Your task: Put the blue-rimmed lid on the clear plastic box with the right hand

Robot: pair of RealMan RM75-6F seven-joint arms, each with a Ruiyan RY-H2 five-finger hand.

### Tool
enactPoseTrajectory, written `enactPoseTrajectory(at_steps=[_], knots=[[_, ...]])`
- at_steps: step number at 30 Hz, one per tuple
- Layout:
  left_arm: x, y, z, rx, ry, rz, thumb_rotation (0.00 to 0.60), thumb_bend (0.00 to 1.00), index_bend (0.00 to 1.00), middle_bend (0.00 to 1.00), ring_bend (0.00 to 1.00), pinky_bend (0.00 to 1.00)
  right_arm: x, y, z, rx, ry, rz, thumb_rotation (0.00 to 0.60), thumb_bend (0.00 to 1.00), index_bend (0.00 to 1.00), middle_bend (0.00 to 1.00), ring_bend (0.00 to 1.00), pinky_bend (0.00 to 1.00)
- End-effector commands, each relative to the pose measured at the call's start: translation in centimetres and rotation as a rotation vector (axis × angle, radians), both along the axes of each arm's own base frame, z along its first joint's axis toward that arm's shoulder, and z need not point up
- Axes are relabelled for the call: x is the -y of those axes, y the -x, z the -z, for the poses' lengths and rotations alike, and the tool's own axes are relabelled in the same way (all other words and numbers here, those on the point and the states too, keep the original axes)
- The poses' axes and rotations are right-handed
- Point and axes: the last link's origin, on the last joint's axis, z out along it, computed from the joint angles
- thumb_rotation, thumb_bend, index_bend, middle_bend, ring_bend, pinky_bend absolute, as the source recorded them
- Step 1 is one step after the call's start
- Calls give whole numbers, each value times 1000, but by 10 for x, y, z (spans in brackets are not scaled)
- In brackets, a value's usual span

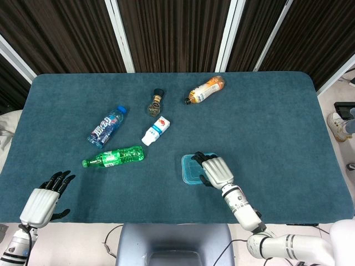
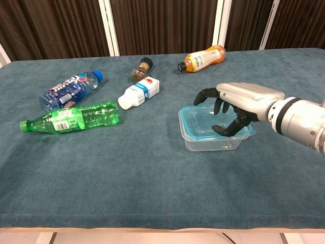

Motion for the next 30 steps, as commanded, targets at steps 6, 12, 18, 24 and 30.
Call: enactPoseTrajectory(at_steps=[6,12,18,24,30], knots=[[0,0,0,0,1,0,600,432,159,102,114,403,0,4,1,-1,-1,6,600,508,338,280,370,421],[0,0,0,0,1,-1,600,433,159,102,114,403,0,7,2,2,-6,12,600,508,338,280,369,421],[0,0,-1,1,2,-2,600,432,159,104,114,403,0,10,4,8,-11,17,600,508,338,280,369,421],[0,0,-1,3,1,-1,600,432,160,107,119,403,0,13,6,15,-16,21,600,508,338,280,365,415],[0,0,-1,4,2,-2,600,432,160,108,120,403,1,16,7,23,-21,28,600,509,338,280,361,415]])
